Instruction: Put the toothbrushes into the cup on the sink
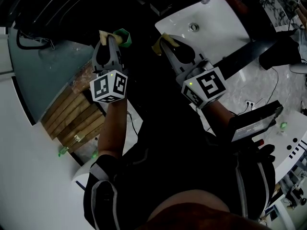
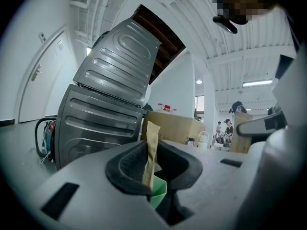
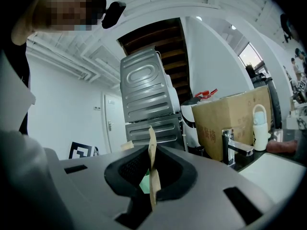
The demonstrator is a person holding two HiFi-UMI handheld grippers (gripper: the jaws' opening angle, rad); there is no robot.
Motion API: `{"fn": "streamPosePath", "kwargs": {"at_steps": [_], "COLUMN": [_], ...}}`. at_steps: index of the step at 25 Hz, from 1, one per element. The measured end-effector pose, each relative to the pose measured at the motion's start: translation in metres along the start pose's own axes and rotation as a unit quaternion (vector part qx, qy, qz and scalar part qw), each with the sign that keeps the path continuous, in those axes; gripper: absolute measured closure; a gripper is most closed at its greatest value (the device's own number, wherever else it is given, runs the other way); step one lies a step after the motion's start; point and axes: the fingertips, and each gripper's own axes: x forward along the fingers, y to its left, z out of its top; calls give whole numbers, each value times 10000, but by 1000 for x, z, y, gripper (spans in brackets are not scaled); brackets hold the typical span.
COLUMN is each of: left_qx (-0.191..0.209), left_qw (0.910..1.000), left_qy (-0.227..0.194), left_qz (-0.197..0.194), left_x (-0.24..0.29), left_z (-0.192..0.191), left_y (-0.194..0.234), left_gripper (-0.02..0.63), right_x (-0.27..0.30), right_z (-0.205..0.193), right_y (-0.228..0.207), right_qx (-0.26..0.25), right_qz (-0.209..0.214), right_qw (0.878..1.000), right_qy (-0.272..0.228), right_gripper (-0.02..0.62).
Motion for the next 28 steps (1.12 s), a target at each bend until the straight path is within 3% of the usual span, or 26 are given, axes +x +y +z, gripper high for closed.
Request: {"fn": "streamPosePath", "kwargs": {"at_steps": [5, 11, 17, 22, 28], "left_qx": [55, 177, 196, 592, 511], "left_qw": [9999, 9991, 9977, 9959, 9961], "left_qy": [-35, 1, -277, -359, -539], "left_qz": [102, 373, 585, 580, 467], "left_x": [-8, -27, -55, -88, -122], "left_z": [9, 23, 51, 66, 90], "left_y": [-1, 5, 6, -14, -12], "left_gripper": [499, 492, 494, 494, 495], "right_x": [-3, -4, -3, -3, 5], "right_z": [7, 17, 31, 43, 63], "right_y": [0, 8, 21, 28, 55], "right_qx": [66, 27, -52, -22, -163], "right_qz": [16, 184, 403, 448, 516], "right_qw": [9999, 9997, 9988, 9984, 9971], "right_qy": [-84, -177, -259, -331, -537], "right_gripper": [549, 549, 549, 549, 548]}}
